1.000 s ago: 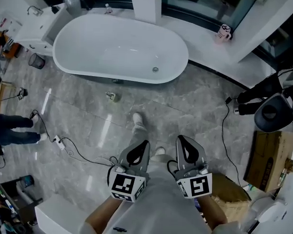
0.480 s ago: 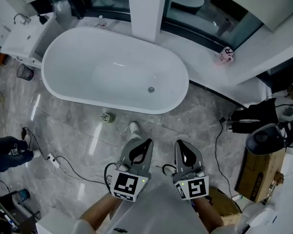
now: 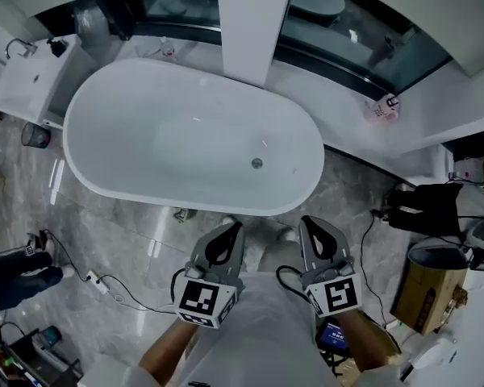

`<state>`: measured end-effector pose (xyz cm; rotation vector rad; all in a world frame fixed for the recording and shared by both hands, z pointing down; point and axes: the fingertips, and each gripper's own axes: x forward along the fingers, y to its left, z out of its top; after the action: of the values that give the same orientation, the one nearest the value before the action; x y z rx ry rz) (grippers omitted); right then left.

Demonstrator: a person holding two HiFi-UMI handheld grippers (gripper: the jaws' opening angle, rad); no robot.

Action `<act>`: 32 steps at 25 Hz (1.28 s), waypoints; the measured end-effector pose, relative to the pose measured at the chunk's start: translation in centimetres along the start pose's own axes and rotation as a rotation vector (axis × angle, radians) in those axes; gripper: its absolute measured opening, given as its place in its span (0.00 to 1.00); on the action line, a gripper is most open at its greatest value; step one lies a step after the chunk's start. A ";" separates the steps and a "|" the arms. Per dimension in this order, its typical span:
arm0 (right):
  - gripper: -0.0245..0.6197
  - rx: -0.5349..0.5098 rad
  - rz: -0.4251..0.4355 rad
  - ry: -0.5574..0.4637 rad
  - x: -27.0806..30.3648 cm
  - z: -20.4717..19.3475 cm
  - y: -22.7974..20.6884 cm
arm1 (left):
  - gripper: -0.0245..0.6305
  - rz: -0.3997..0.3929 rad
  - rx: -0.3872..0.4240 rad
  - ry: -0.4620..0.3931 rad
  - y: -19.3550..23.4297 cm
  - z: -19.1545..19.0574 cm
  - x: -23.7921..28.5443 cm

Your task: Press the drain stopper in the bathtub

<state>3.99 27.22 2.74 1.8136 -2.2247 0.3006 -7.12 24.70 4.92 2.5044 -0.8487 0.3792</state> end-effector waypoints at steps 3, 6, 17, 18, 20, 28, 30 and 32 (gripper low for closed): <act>0.05 -0.009 0.031 0.029 3.7 -1.3 -2.0 | 0.04 0.009 -0.021 -0.008 1.5 0.5 3.0; 0.05 -0.016 0.079 0.084 7.8 -4.0 -3.7 | 0.04 0.007 -0.038 -0.017 3.0 0.5 5.8; 0.04 0.024 0.337 0.310 23.3 -18.8 -6.3 | 0.04 0.213 -0.070 0.023 11.9 -5.8 16.5; 0.04 0.038 0.349 0.324 24.5 -20.3 -6.4 | 0.04 0.221 -0.072 0.035 12.6 -7.0 17.5; 0.04 0.057 0.357 0.353 26.9 -23.2 -6.9 | 0.04 0.233 -0.075 0.055 13.6 -9.3 19.5; 0.04 0.127 0.310 0.478 35.5 -36.5 -8.9 | 0.04 0.242 -0.167 0.106 18.7 -19.3 26.3; 0.04 0.141 0.294 0.510 37.0 -39.9 -9.5 | 0.04 0.240 -0.188 0.122 20.0 -21.5 28.0; 0.04 0.161 0.279 0.537 38.5 -43.1 -10.0 | 0.04 0.238 -0.212 0.134 21.2 -23.6 29.7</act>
<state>9.34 3.20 55.93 1.2761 -2.0889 0.9235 -0.08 7.09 44.02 2.1653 -1.0764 0.5020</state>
